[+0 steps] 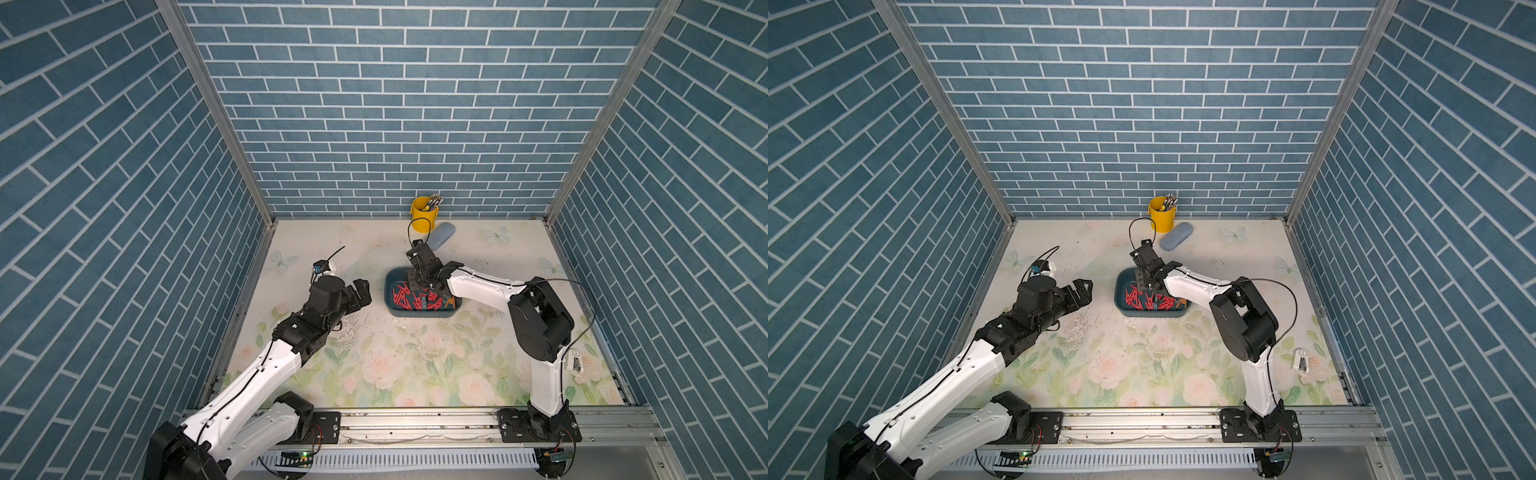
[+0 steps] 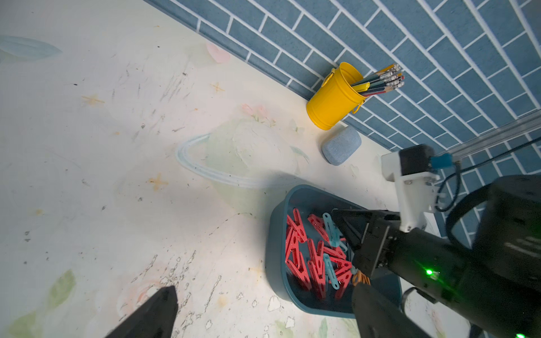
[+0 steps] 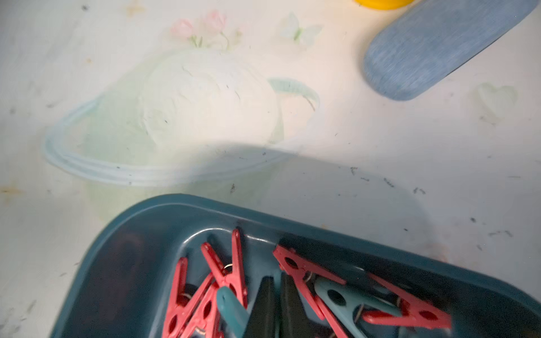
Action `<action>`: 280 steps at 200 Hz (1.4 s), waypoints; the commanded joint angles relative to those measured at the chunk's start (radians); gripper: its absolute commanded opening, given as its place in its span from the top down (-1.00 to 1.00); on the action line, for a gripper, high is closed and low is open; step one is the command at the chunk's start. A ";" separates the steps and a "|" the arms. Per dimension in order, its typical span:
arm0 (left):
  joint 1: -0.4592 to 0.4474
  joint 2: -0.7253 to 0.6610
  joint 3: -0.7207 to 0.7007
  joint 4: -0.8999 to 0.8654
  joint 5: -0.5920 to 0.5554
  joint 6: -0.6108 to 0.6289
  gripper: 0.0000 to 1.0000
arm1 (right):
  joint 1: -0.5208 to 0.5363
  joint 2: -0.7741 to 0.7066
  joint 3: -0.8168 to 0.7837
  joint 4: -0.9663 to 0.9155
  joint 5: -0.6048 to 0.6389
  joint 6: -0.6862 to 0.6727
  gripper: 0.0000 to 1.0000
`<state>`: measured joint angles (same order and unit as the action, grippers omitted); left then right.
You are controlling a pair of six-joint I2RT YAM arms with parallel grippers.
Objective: Take the clothespins out of the storage box
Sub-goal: Pick up the clothespin from the storage box, then place the clothespin at the center of the board.
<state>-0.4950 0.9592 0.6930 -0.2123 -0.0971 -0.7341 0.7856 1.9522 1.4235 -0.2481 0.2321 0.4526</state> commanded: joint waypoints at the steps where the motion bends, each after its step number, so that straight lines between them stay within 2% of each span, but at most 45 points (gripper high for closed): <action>1: 0.006 0.015 0.006 0.046 0.064 0.040 -0.99 | 0.006 -0.104 -0.033 -0.038 0.007 0.051 1.00; 63: 0.001 0.071 0.021 0.148 0.212 0.106 -0.99 | 0.006 -0.355 -0.235 -0.102 0.015 0.196 1.00; 118: 0.000 0.142 0.044 0.185 0.274 0.132 -0.99 | 0.022 -0.615 -0.509 -0.171 0.026 0.395 1.00; 145: -0.002 0.170 0.059 0.189 0.292 0.145 -0.99 | 0.061 -0.690 -0.611 -0.198 0.039 0.482 1.00; 180: -0.002 0.193 0.070 0.185 0.303 0.151 -0.99 | 0.118 -0.671 -0.672 -0.188 0.043 0.580 1.00; 218: -0.001 0.196 0.079 0.161 0.302 0.157 -0.99 | 0.177 -0.559 -0.670 -0.088 0.008 0.671 1.00; 251: -0.002 0.181 0.084 0.134 0.296 0.173 -0.99 | 0.180 -0.462 -0.663 -0.029 -0.029 0.748 1.00; 280: -0.002 0.164 0.077 0.114 0.287 0.186 -0.99 | 0.182 -0.415 -0.641 -0.033 -0.013 0.773 1.00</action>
<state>-0.4957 1.1481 0.7532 -0.0605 0.2001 -0.5781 0.9623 1.5093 0.7517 -0.2955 0.2127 1.1553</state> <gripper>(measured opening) 0.995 0.071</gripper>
